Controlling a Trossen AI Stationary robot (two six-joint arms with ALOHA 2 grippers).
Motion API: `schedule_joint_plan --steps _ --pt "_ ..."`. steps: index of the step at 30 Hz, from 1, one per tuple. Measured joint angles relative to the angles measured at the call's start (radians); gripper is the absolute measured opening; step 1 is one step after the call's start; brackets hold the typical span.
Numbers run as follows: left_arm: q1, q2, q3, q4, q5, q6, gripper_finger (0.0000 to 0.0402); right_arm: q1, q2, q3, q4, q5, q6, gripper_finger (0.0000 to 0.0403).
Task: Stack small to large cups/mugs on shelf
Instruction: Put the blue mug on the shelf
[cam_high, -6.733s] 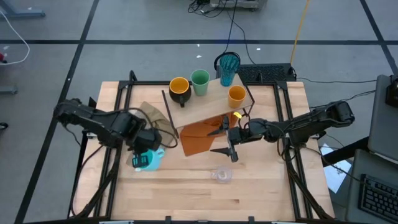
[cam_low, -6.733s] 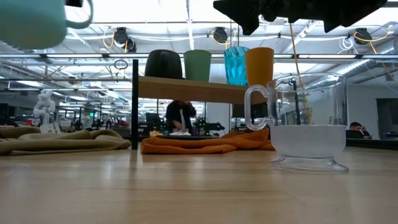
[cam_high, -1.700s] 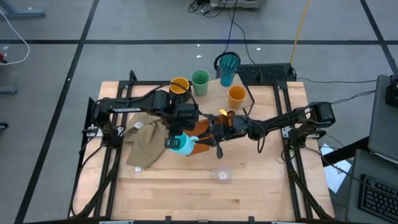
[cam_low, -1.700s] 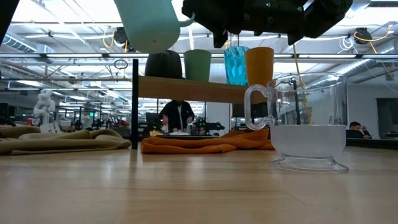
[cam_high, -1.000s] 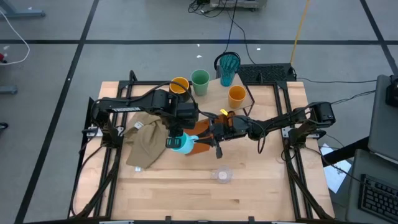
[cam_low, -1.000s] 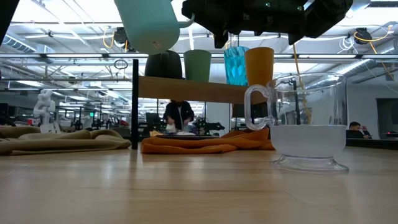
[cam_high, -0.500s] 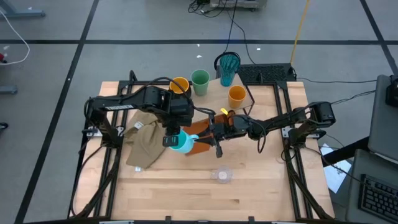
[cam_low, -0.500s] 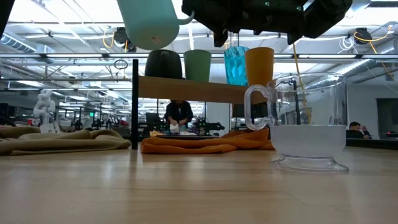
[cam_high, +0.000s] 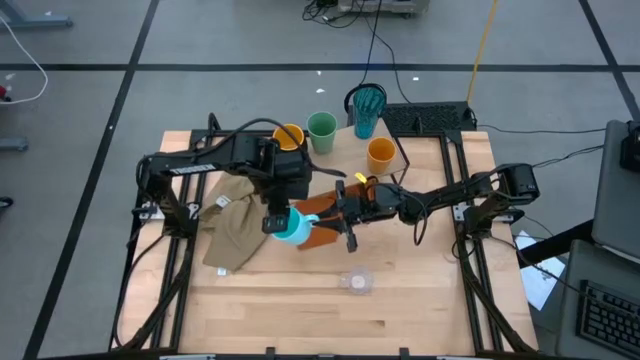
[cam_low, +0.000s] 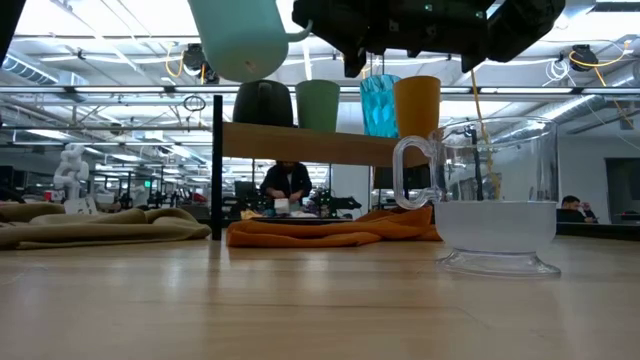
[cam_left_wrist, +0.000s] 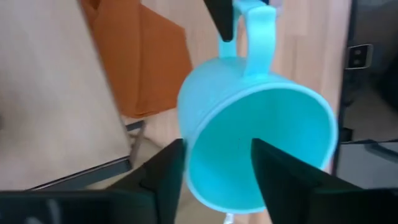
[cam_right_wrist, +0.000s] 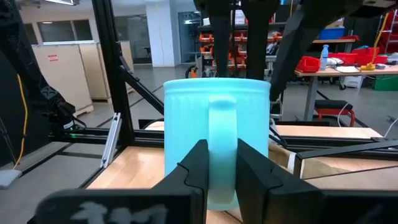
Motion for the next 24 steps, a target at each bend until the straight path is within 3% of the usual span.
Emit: schedule_joint_plan --steps 5,14,20,24 --pt "0.01 -0.011 0.0 0.0 0.08 -0.048 0.0225 0.001 0.0 0.0 0.0 -0.006 -0.003 0.0038" --pt "0.008 -0.12 0.023 -0.003 0.041 -0.11 0.023 -0.007 0.002 -0.001 -0.006 0.01 -0.002 0.0038" --pt "-0.036 -0.224 0.117 -0.002 -0.076 -0.13 0.023 -0.011 0.001 -0.001 0.0 0.003 0.001 0.0038" --pt "-0.115 -0.32 0.179 0.0 -0.264 -0.15 0.023 -0.012 -0.009 -0.001 0.0 0.003 -0.006 0.0038"
